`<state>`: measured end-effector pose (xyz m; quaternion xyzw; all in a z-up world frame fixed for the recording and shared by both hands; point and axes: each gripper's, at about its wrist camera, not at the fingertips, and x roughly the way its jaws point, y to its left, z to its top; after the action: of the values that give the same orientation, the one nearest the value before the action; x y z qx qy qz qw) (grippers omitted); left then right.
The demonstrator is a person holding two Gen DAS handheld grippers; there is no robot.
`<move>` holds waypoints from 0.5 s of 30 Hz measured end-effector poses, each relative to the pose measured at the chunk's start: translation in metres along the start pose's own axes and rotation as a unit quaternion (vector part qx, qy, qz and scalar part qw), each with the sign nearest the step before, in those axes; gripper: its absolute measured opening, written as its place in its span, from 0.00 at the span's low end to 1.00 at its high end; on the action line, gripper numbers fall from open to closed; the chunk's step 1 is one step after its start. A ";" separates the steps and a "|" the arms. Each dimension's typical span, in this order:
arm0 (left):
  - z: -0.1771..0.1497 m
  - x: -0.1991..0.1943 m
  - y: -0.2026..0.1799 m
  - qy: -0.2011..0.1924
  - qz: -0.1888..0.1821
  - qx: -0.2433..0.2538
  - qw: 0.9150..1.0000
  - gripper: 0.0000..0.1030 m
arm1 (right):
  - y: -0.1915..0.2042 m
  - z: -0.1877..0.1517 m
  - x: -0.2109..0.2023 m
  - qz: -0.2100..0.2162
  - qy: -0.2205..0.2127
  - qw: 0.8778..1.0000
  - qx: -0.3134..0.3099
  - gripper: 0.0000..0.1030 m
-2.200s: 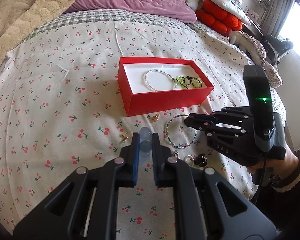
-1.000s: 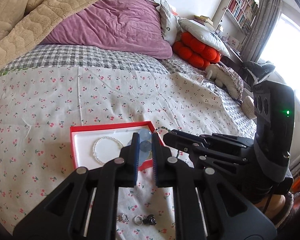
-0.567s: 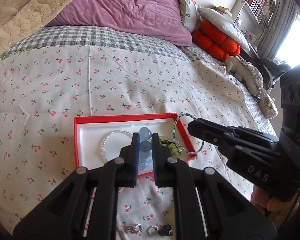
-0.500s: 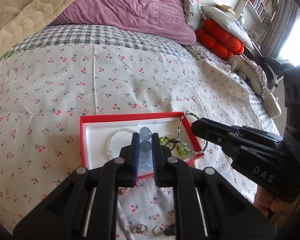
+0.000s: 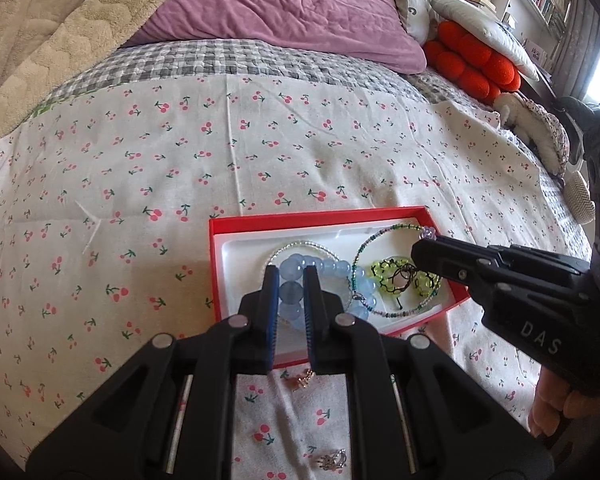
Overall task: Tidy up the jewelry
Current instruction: 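Carry both bracelets into the red box and open both tools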
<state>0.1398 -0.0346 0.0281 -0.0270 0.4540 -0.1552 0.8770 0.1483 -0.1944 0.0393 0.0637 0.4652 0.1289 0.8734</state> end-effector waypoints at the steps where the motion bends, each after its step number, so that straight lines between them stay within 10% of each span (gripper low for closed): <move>1: 0.000 0.001 -0.001 0.000 0.002 0.002 1.000 0.13 | -0.002 0.000 0.000 -0.004 -0.001 1.000 0.000 0.07; 8: 0.000 -0.001 -0.002 -0.006 0.005 0.011 1.000 0.14 | -0.008 0.001 -0.002 -0.019 -0.007 1.000 0.001 0.09; 15: -0.003 -0.013 -0.008 -0.017 0.011 0.031 0.999 0.48 | -0.010 0.000 -0.010 -0.007 0.005 1.000 0.003 0.13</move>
<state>0.1283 -0.0384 0.0383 0.0027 0.4344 -0.1588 0.8866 0.1449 -0.2067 0.0448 0.0623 0.4705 0.1213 0.8718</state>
